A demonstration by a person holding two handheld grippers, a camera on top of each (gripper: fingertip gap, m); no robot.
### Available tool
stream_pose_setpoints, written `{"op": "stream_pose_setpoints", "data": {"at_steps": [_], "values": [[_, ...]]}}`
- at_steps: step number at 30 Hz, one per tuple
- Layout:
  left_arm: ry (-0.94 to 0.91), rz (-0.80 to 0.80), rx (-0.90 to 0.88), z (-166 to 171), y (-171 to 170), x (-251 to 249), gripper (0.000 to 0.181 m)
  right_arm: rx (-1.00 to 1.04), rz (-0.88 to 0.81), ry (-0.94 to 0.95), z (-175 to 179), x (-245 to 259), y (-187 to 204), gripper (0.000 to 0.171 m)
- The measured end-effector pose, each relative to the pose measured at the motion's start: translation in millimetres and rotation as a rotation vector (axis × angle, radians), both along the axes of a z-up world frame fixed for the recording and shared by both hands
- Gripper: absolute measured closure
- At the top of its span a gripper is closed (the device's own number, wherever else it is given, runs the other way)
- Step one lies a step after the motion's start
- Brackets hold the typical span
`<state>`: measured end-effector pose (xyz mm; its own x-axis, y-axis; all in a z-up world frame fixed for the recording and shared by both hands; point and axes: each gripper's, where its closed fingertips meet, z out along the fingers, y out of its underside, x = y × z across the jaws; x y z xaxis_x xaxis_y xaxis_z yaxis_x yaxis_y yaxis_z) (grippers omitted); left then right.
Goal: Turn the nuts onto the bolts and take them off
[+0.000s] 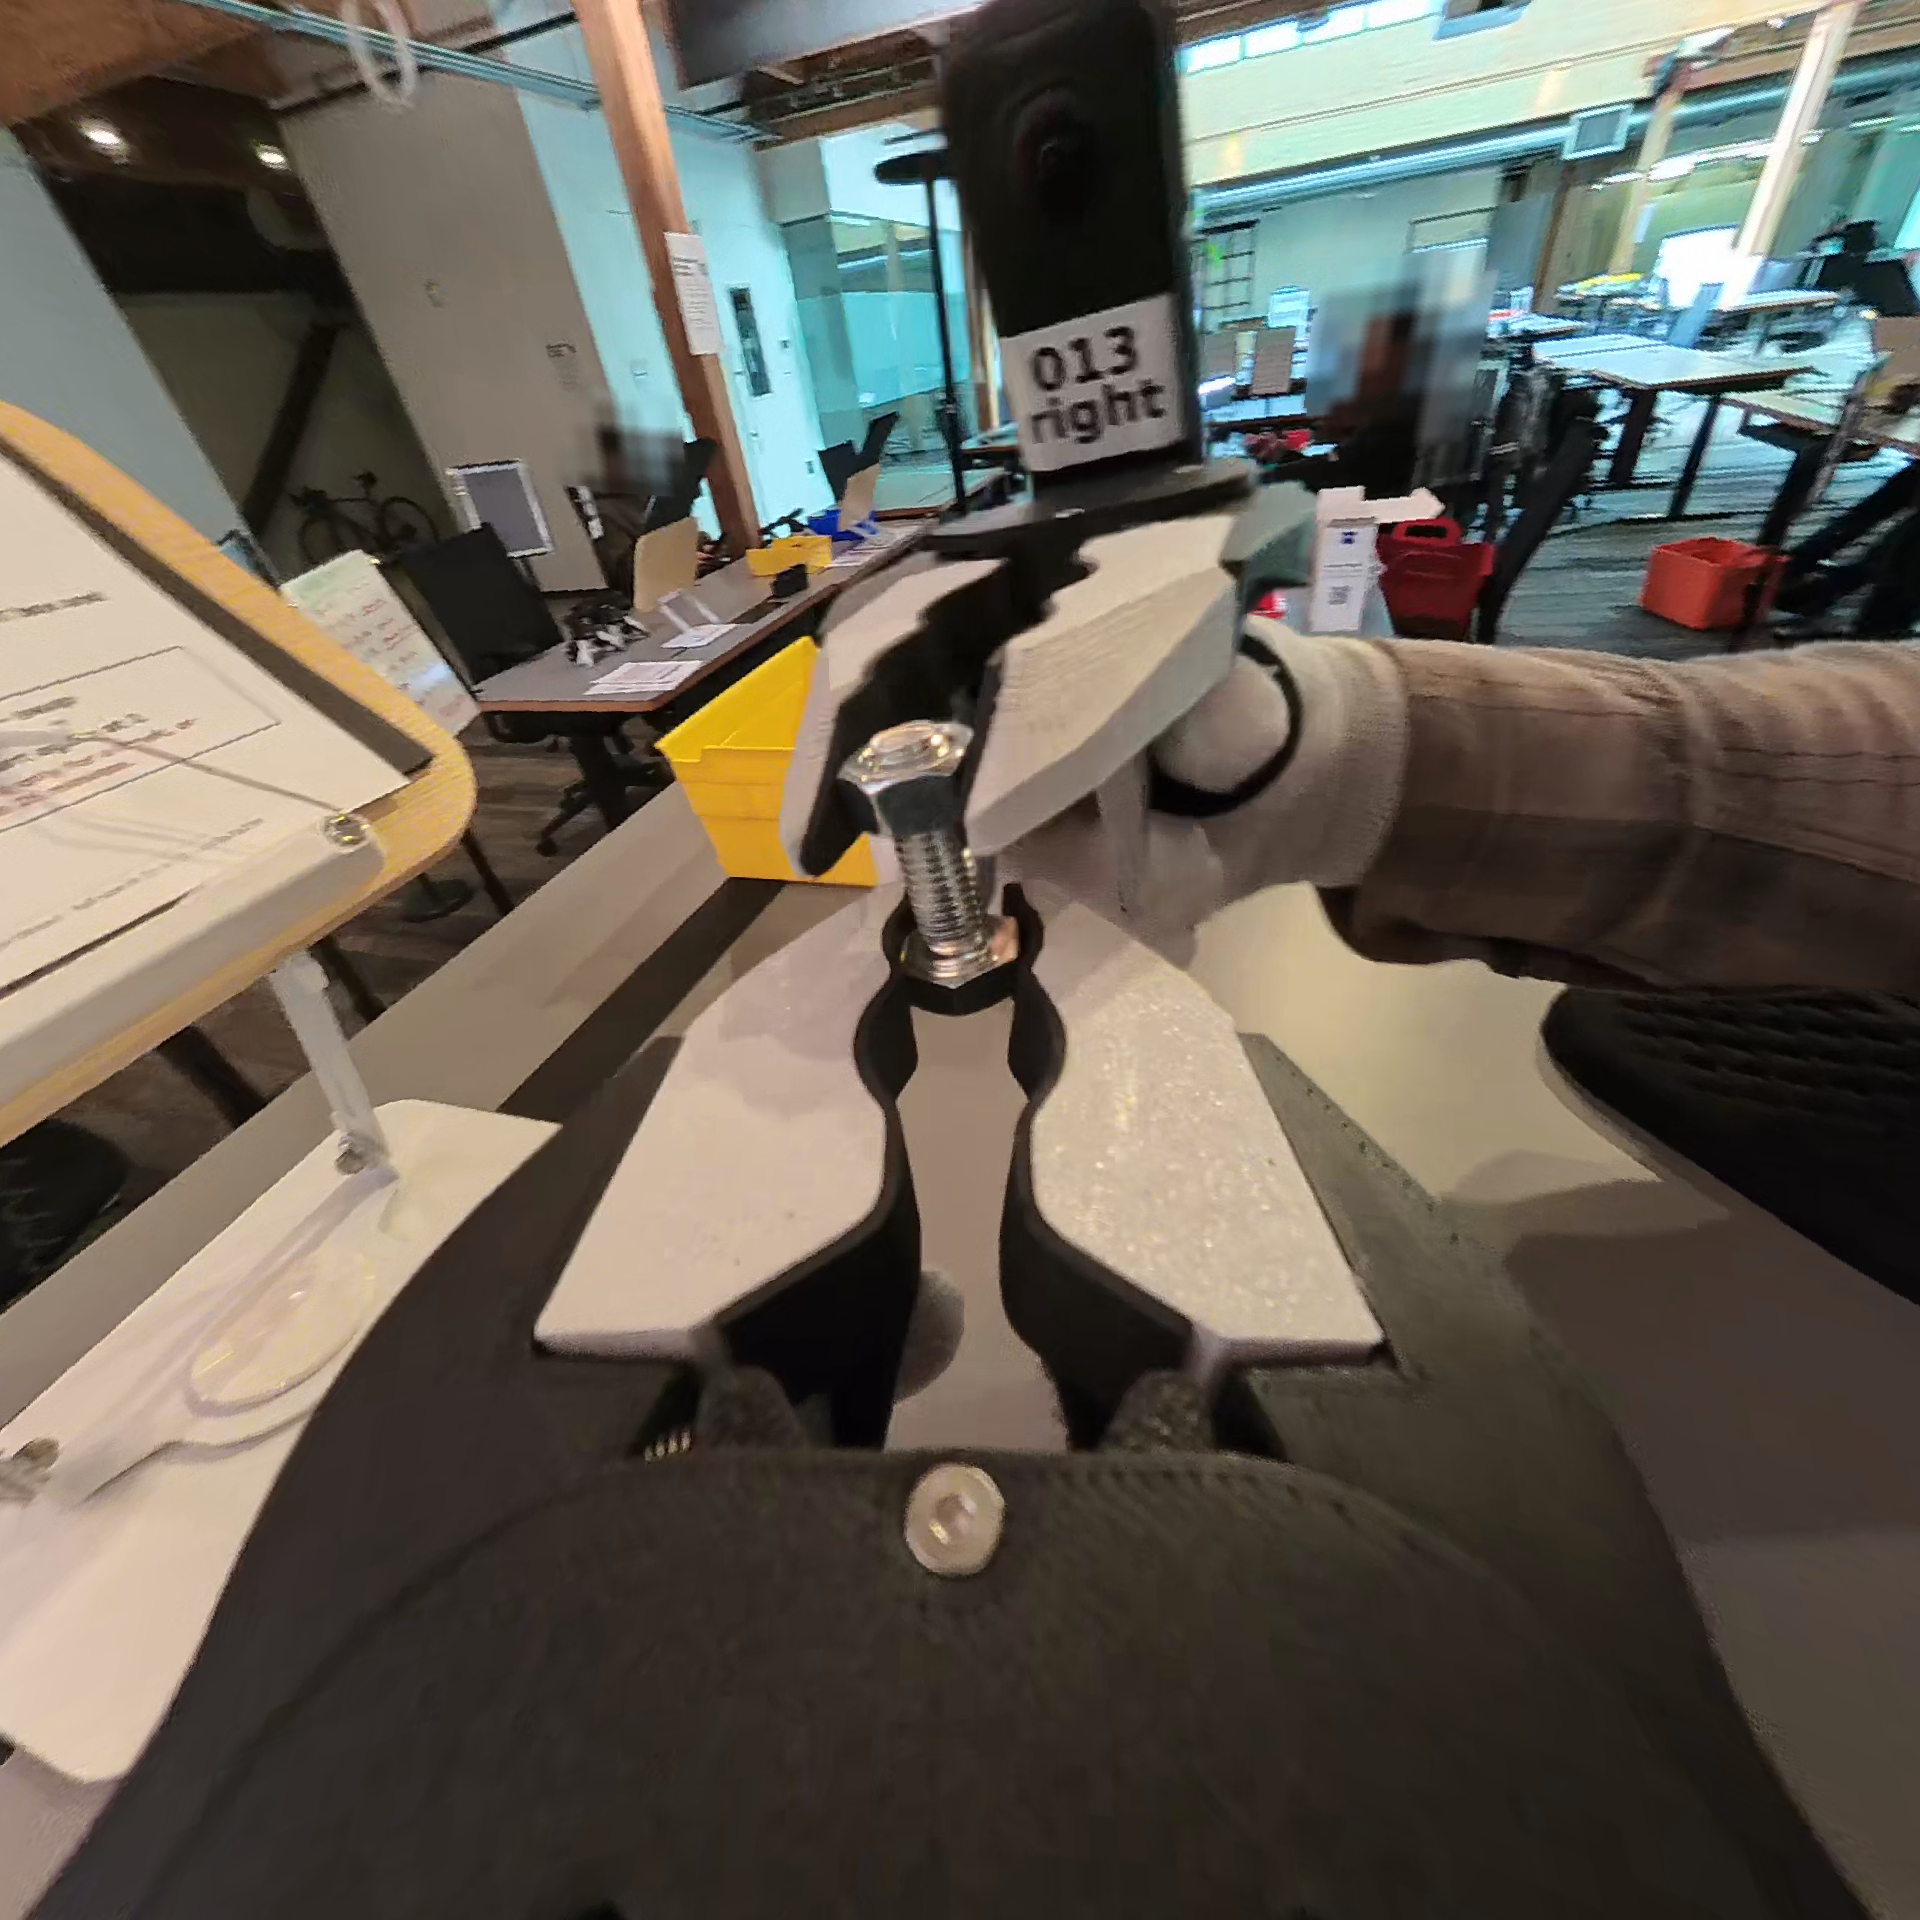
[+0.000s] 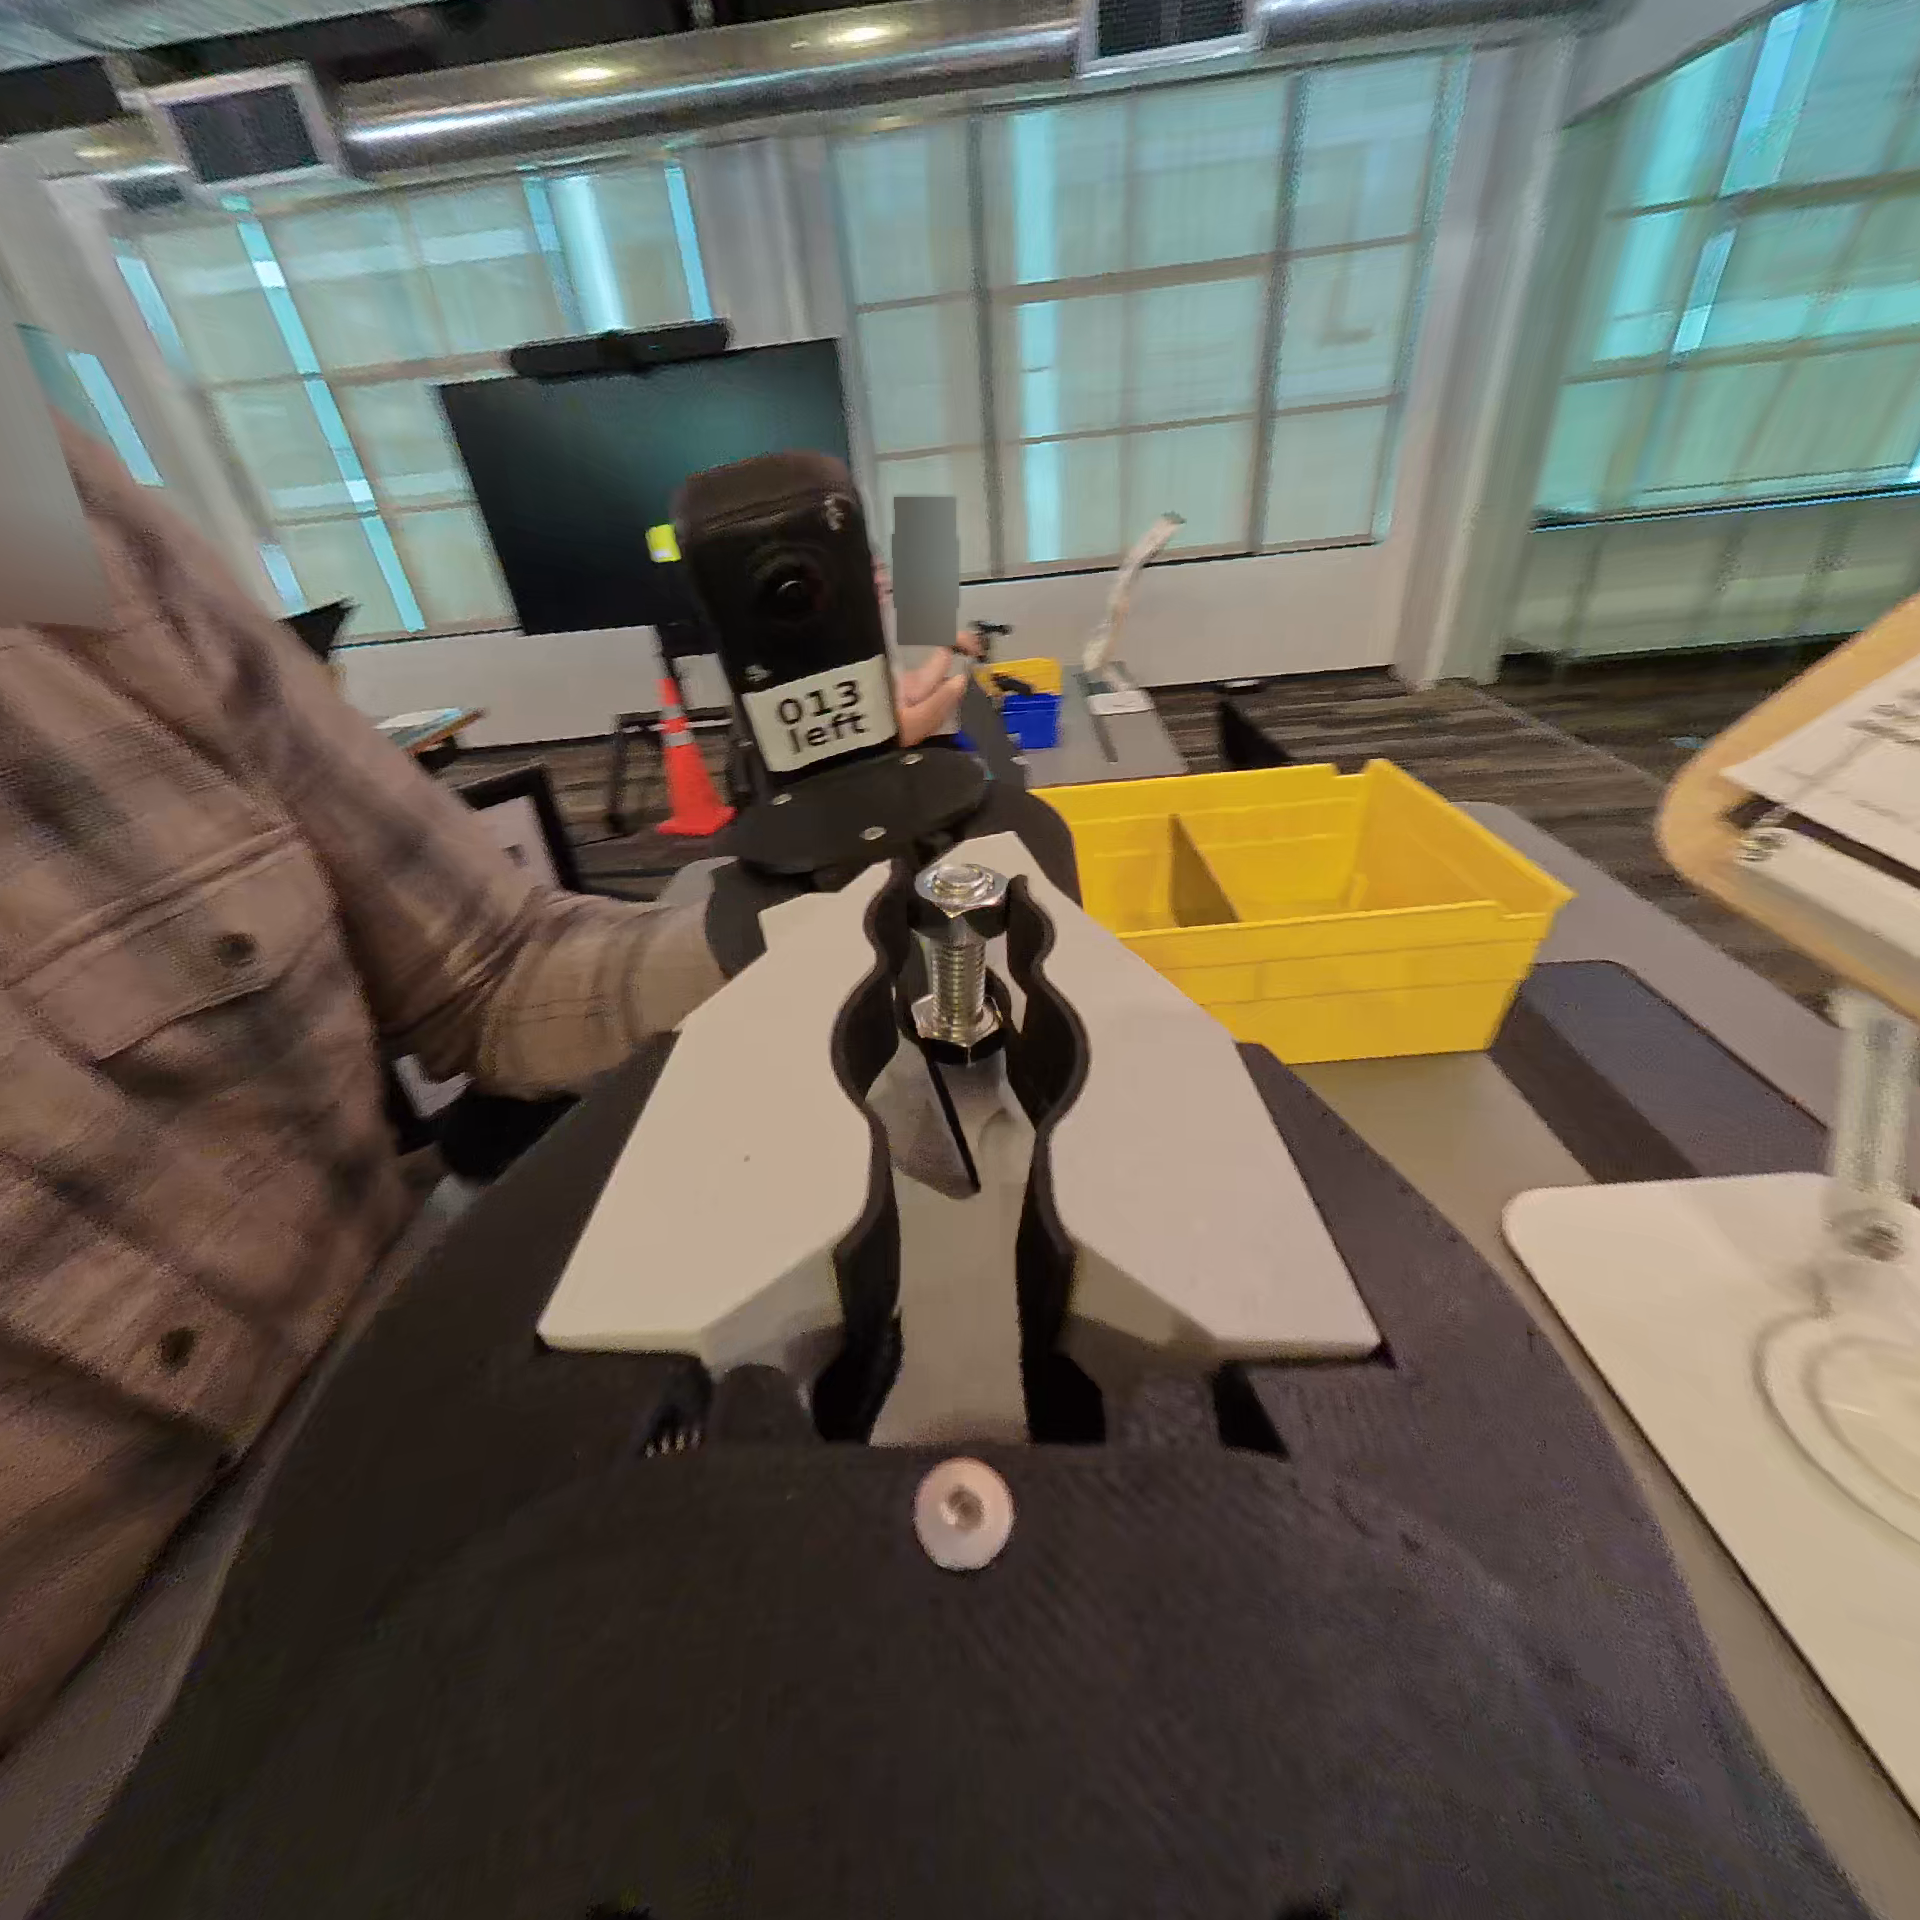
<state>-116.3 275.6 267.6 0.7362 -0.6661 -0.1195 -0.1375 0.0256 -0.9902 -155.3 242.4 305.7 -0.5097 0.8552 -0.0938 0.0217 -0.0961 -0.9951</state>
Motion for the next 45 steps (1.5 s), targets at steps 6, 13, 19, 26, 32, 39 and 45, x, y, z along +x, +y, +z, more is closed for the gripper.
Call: {"op": "stream_pose_setpoints", "data": {"at_steps": [6,13,19,26,32,39,45], "values": [[0.045,0.227,0.038,-4.6,20.8,-27.7,0.167,0.024,-0.616,0.023,-4.0,-19.7,27.7,0.156],[0.013,0.154,0.033,-4.4,15.1,-20.8,0.167,-0.002,-0.771,0.069,-2.3,-15.3,26.7,0.13],[-0.033,0.006,0.024,4.1,-0.3,-5.6,0.167,0.02,-0.325,0.038,9.1,-4.3,2.4,0.128],[-0.064,-0.135,0.038,13.3,-18.8,10.2,0.167,-0.074,0.14,0.067,16.6,19.6,-16.0,0.131],[-0.048,-0.159,0.034,12.0,-22.0,13.5,0.167,-0.062,0.201,0.053,12.6,13.6,-20.9,0.155],[-0.049,0.045,0.029,8.5,2.9,-11.1,0.167,-0.002,-0.148,0.042,8.2,-6.3,4.2,0.156],[0.003,0.202,0.044,-0.1,17.6,-24.2,0.167,-0.027,-0.756,0.093,1.0,-16.5,23.7,0.155]]}}
